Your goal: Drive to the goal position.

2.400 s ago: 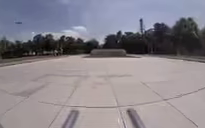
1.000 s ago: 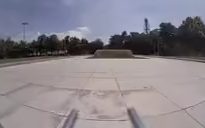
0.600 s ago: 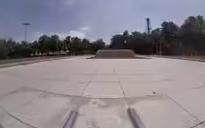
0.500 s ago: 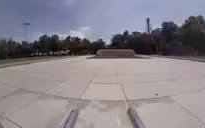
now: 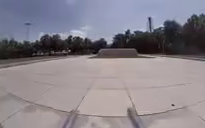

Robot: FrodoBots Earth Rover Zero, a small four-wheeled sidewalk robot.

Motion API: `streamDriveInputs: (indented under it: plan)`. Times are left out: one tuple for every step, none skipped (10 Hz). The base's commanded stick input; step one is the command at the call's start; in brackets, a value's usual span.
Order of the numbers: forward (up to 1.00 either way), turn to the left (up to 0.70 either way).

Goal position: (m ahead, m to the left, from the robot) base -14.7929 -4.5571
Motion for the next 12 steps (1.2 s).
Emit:
streamDriveInputs:
  plan:
    - [0.7, 0.0]
    - [0.7, 0.0]
    - [0.7, 0.0]
    - [0.7, 0.0]
    - [0.7, 0.0]
    - [0.7, 0.0]
    - [0.7, 0.0]
    - [0.7, -0.01]
    - [0.7, -0.15]
    - [0.7, -0.3]
    - [0.7, -0.33]
    - [0.7, -0.32]
